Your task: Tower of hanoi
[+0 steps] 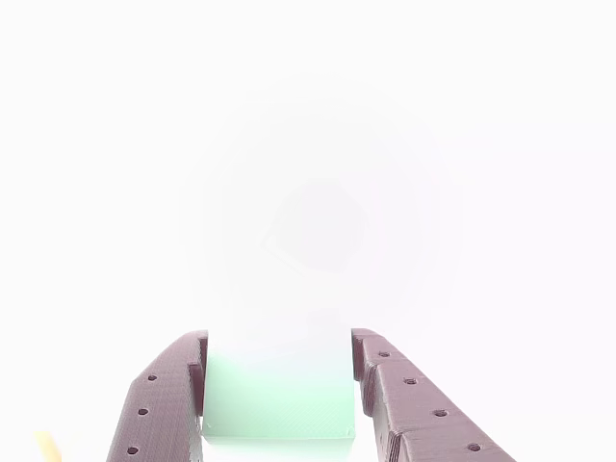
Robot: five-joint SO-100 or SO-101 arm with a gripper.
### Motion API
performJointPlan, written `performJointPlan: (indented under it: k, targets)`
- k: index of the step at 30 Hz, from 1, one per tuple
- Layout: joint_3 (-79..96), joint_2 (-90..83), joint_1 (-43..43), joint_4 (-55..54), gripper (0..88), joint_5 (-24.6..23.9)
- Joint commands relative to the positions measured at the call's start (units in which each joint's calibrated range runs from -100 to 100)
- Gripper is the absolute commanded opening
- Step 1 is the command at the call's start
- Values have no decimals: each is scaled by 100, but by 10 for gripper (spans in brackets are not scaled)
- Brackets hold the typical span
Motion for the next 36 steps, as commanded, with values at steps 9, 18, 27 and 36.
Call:
performJointPlan:
  k: [9, 18, 27, 36]
  targets:
    - [1939, 594, -122, -3523, 72, 0]
    - [2366, 1886, -294, -5434, 72, 0]
    - [2357, 2943, -457, -6624, 72, 0]
    - [2302, 3694, -495, -7369, 74, 0]
